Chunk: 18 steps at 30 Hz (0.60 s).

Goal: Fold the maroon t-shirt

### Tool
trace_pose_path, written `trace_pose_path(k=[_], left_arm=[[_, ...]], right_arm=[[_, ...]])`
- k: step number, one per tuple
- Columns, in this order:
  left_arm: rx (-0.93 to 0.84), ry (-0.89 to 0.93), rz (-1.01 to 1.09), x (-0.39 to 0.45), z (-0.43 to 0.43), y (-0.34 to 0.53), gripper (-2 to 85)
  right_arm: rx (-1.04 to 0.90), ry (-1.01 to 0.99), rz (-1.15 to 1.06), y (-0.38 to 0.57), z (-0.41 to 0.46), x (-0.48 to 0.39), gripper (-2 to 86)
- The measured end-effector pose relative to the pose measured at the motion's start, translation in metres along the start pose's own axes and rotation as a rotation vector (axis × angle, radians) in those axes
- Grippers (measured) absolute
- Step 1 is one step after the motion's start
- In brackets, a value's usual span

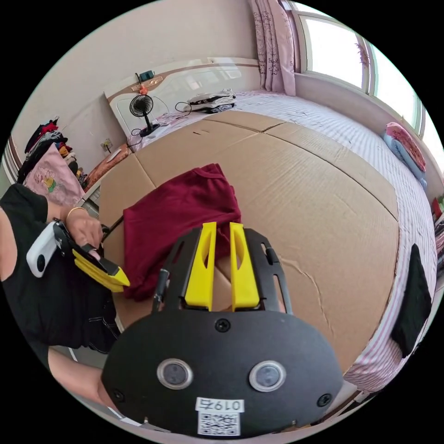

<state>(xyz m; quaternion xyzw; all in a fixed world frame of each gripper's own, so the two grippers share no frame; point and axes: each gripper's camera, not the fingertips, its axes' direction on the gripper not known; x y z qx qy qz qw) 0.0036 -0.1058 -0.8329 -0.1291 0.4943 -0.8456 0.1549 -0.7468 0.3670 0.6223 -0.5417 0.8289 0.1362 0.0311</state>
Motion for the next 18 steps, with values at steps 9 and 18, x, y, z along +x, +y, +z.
trace_pose_path(k=[9,18], left_arm=[[0.159,0.234,-0.428,-0.198,-0.018,0.036,4.3],[0.139,0.338,-0.605,-0.412,0.077,0.034,6.7]], right_arm=[[0.121,-0.141,0.169,0.037,0.010,0.008,2.5],[0.106,-0.145,0.314,0.060,0.060,-0.005,8.3]])
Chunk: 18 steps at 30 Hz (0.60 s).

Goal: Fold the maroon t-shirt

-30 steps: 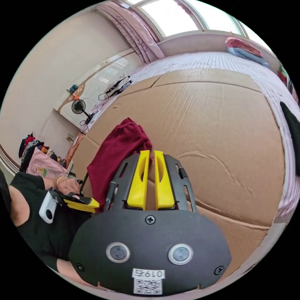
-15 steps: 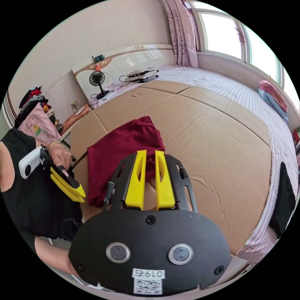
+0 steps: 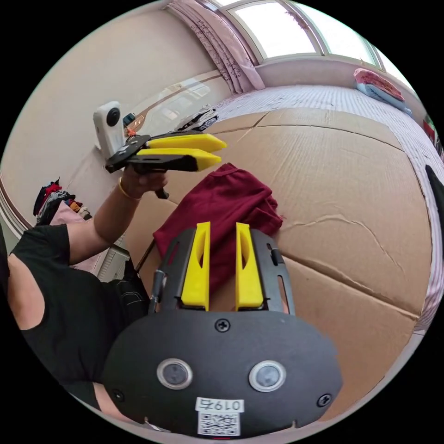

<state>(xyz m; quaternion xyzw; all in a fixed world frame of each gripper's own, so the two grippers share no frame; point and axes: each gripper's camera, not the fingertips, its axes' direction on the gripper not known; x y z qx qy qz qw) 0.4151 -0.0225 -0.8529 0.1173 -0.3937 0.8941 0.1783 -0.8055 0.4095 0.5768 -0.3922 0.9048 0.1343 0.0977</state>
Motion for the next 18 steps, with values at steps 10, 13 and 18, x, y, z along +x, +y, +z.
trace_pose_path(k=[10,13,18], left_arm=[[-0.158,0.168,-0.084,-0.089,0.045,-0.069,6.5],[-0.138,0.203,-0.029,-0.094,0.035,-0.074,6.6],[-0.170,0.130,0.122,-0.089,0.024,-0.082,6.8]], right_arm=[[0.148,0.194,0.061,-0.006,0.016,0.031,4.3],[0.114,0.157,0.082,-0.028,0.020,0.065,6.6],[0.003,-0.001,0.139,-0.056,0.052,0.125,7.7]])
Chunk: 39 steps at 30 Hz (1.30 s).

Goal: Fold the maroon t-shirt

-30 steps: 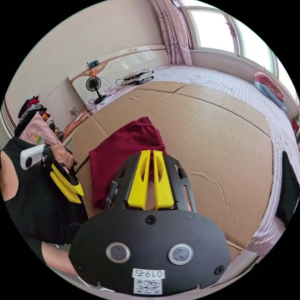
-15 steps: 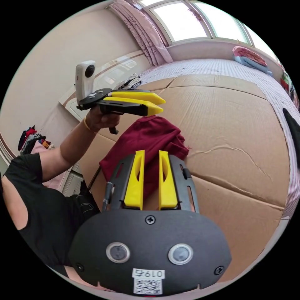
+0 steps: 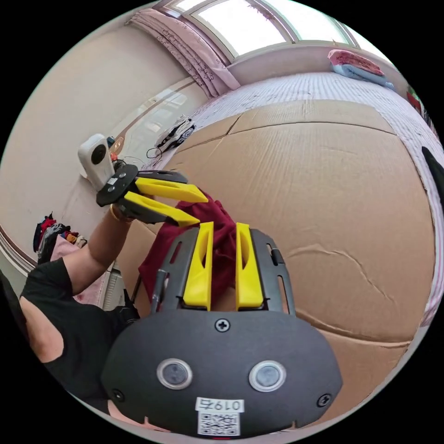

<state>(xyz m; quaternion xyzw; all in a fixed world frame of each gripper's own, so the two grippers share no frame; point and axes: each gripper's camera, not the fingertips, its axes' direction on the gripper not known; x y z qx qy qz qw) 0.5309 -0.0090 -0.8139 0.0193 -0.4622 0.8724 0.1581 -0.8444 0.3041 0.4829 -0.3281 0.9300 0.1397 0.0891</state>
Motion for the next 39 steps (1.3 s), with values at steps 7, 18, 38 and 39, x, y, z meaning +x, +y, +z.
trace_pose_path(k=[7,18,38,39], left_arm=[[-0.046,-0.010,0.130,-0.005,-0.004,-0.015,7.3],[-0.145,0.018,0.322,0.004,-0.006,-0.043,2.5],[0.007,-0.050,0.376,0.063,-0.072,0.021,0.7],[0.009,-0.044,0.371,0.063,-0.073,0.022,0.8]], right_arm=[[-0.010,0.054,-0.068,0.001,0.020,0.004,1.7],[0.023,0.096,-0.222,0.018,0.028,-0.009,1.1],[-0.336,0.090,-0.464,-0.002,0.067,0.009,5.7],[-0.345,0.097,-0.466,-0.004,0.070,0.008,5.7]])
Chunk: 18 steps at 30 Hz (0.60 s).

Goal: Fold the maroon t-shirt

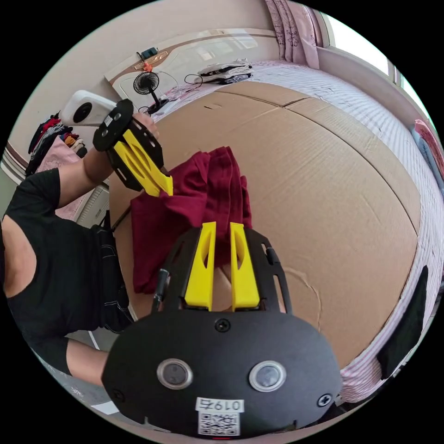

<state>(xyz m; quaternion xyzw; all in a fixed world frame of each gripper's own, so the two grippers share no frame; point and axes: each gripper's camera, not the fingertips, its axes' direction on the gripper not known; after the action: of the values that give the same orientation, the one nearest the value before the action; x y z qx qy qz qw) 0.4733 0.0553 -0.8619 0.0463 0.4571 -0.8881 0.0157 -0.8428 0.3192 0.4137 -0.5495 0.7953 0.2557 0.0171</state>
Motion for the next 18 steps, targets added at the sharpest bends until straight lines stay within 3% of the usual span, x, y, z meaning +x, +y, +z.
trace_pose_path(k=[9,18], left_arm=[[0.037,0.021,-0.036,-0.001,-0.007,0.004,0.8],[0.039,0.021,-0.028,0.002,-0.008,0.000,0.6]], right_arm=[[-0.071,0.034,-0.003,-0.018,0.014,-0.003,3.2],[0.012,0.032,0.009,-0.015,-0.013,-0.003,-0.9]])
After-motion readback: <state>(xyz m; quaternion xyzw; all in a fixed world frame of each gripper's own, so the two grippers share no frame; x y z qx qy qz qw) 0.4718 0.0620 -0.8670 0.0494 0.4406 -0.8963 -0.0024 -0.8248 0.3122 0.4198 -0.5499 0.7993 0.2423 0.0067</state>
